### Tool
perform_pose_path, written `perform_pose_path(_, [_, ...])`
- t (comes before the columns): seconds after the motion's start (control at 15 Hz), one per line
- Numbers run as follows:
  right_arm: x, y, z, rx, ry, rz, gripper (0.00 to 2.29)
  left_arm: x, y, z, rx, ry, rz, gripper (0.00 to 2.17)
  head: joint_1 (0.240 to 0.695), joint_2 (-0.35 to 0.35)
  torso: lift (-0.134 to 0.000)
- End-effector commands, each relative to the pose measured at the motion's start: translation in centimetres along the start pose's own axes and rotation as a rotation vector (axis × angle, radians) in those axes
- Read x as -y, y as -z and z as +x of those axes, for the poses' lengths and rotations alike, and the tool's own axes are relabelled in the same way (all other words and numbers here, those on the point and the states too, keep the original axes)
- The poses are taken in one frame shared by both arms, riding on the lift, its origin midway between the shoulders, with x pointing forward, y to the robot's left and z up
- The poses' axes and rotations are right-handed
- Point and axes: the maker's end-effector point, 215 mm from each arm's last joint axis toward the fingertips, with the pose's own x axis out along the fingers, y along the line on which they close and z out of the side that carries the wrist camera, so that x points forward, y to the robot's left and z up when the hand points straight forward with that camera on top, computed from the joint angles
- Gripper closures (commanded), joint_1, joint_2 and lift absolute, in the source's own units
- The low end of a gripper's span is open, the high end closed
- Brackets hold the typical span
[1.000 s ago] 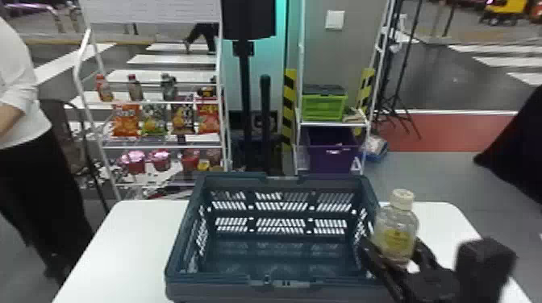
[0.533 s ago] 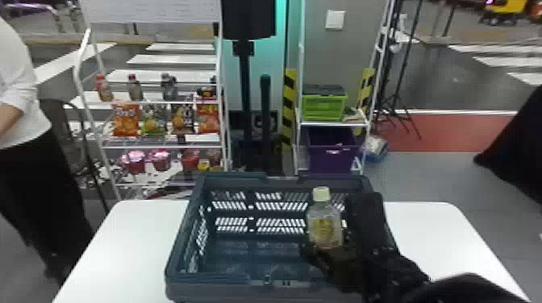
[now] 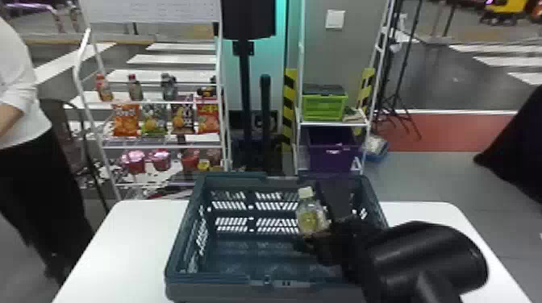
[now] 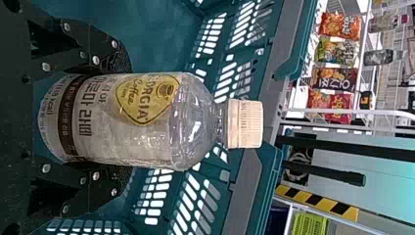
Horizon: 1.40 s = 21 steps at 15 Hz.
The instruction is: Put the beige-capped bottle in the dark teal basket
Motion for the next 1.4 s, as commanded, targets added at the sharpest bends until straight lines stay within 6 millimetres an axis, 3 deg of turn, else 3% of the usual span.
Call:
perform_pose_path(0.0, [0.0,-0.6,1.0,-0.020,-0.013,0.002,2.12,0.0,0.1,-0.1,-0.002,0.000,0.000,0.15,0.499,0.000,0.000])
perform_pose_path(0.4, [0.0,1.5,1.8,-0.155,-0.043,0.031,2.11,-0.1,0.1,-0.1,0.000,0.000,0.000,0.15,0.499,0.000,0.000])
perform_pose_path(0.67, [0.0,1.9,2.1,-0.190,-0.050,0.034,1.99,-0.3,0.2,0.0,0.002,-0.002,-0.002,0.15,0.499,0.000,0.000])
perform_pose_path(0.73, [0.0,2.4,2.1,-0.207,-0.051,0.037,1.82,-0.3,0.1,-0.1,0.007,-0.002,-0.003,0.15,0.499,0.000,0.000])
perform_pose_path(0.8, [-0.2,2.4,2.1,-0.206,-0.057,0.038,1.46,-0.3,-0.1,-0.1,0.014,-0.003,-0.007,0.15,0.499,0.000,0.000])
perform_pose_path(0.87, [-0.5,2.5,2.1,-0.207,-0.067,0.043,0.86,-0.3,-0.1,-0.1,0.013,-0.004,-0.008,0.15,0.499,0.000,0.000])
perform_pose_path(1.0, [-0.9,2.4,2.1,-0.205,-0.081,0.049,0.15,-0.3,-0.1,-0.1,0.012,-0.004,-0.007,0.15,0.499,0.000,0.000])
perform_pose_path(1.33, [-1.2,1.4,1.6,-0.180,-0.081,0.040,0.07,-0.5,-0.2,-0.2,0.021,-0.008,-0.010,0.15,0.499,0.000,0.000])
